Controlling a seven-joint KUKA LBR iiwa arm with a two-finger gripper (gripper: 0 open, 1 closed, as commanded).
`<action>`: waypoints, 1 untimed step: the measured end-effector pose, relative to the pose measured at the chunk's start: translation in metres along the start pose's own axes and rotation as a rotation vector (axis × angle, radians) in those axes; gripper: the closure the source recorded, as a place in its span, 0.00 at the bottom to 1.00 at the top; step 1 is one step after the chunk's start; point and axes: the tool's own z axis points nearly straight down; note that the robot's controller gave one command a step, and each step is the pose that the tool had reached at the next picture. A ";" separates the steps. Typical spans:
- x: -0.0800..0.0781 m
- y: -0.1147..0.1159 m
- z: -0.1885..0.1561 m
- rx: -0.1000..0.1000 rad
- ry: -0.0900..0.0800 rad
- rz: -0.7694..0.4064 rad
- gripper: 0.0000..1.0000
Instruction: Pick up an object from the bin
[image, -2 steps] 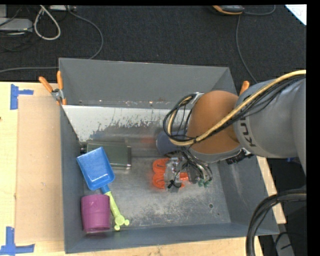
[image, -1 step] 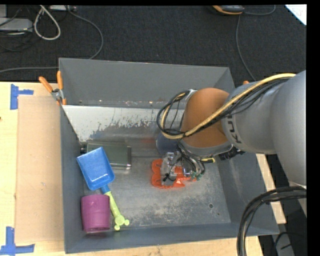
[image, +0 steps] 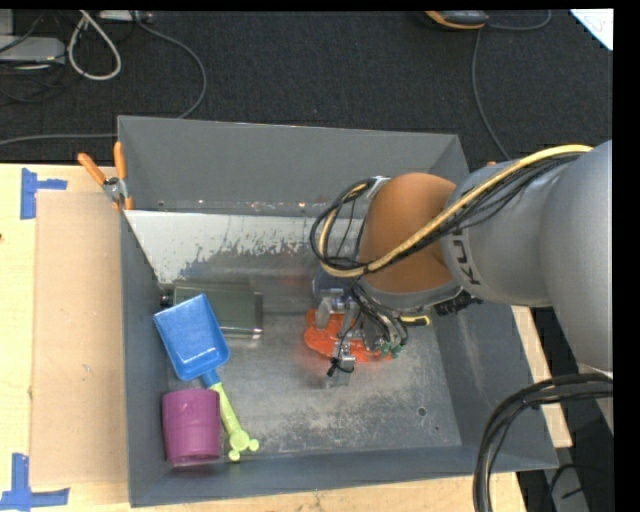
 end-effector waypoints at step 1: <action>0.000 0.001 -0.001 0.000 -0.001 -0.004 0.00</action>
Offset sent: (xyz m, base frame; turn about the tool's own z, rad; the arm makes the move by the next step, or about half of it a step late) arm 0.0070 -0.0020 0.0123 -0.0212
